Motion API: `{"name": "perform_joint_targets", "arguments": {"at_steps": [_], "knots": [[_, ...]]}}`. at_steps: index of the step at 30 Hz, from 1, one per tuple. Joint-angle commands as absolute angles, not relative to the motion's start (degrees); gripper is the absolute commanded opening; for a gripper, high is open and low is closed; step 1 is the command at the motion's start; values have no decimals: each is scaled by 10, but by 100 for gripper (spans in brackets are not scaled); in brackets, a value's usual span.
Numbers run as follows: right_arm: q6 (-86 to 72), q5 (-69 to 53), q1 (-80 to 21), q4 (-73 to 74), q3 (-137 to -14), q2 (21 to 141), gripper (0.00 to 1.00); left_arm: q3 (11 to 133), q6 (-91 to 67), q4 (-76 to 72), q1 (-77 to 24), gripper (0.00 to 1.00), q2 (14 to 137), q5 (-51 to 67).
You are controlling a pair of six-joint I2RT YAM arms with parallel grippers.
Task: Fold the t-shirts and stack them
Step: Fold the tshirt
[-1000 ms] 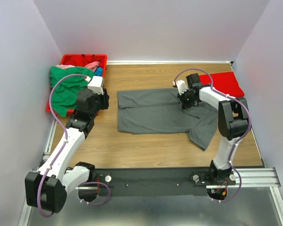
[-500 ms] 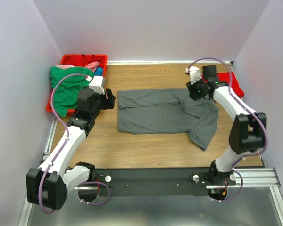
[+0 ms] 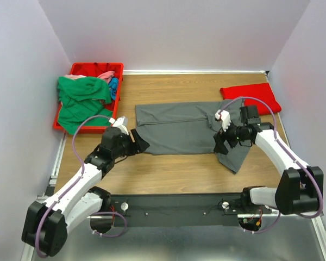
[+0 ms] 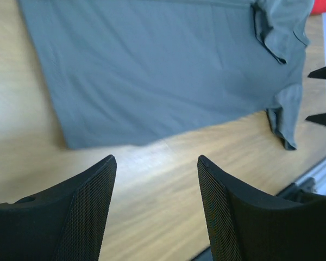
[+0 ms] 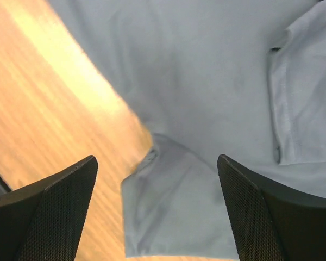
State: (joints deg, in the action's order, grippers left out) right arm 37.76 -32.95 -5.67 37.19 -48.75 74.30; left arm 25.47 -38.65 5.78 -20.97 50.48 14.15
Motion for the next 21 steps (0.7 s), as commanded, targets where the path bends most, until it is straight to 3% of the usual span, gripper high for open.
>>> {"name": "perform_joint_targets", "arguments": {"at_steps": [1, 5, 13, 21], "knots": [[408, -353, -56, 391, -463, 701, 98, 249, -512, 80, -257, 67, 531, 26], [401, -344, -55, 387, -462, 690, 100, 254, -540, 88, -274, 57, 600, 4], [394, -345, -56, 376, -459, 696, 100, 240, -593, 115, -280, 57, 590, -74], [393, -349, -54, 371, -454, 699, 100, 286, -594, 111, -280, 54, 683, -86]]}}
